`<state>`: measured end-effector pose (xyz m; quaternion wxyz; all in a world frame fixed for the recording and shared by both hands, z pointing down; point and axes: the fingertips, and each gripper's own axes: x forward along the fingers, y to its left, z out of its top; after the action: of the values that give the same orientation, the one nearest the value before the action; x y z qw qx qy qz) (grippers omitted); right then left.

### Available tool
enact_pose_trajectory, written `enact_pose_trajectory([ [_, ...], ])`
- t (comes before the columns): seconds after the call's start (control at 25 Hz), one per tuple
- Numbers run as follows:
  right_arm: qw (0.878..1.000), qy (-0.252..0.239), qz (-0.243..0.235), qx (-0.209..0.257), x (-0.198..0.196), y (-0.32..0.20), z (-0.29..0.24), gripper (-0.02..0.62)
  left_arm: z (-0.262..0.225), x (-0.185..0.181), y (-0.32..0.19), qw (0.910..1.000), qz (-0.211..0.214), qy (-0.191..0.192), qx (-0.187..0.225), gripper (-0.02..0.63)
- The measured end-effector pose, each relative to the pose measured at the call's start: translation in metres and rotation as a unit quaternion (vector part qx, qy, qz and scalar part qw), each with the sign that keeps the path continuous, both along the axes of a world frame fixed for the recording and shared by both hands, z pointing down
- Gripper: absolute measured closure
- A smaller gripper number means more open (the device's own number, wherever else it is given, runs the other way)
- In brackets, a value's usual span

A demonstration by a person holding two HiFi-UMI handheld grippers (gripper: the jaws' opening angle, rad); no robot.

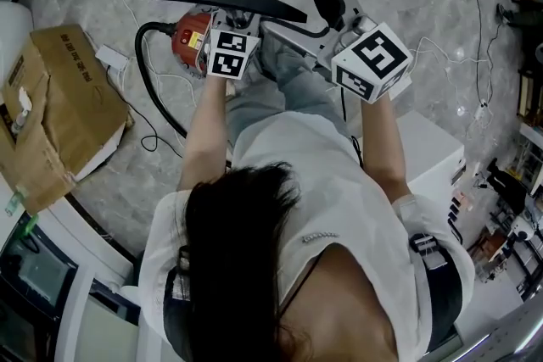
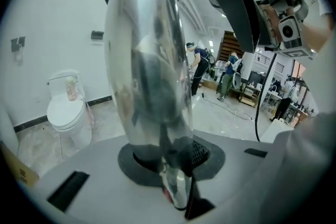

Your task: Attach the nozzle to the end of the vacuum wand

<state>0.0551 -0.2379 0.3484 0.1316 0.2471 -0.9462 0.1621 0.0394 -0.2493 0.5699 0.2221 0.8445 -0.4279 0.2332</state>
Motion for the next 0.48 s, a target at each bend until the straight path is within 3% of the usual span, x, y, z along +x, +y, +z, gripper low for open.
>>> enact_pose_trajectory([
  [0.16,0.999,-0.035,0.028,-0.011,0.009,-0.003,-0.001,0.233,0.003,-0.009,-0.004,0.9999,-0.004,0.005,-0.008,0.531],
  [0.48,0.996,-0.019,0.081,-0.019,0.033,-0.008,0.018,0.233,0.018,-0.034,-0.016,0.9993,-0.026,0.01,-0.027,0.531],
])
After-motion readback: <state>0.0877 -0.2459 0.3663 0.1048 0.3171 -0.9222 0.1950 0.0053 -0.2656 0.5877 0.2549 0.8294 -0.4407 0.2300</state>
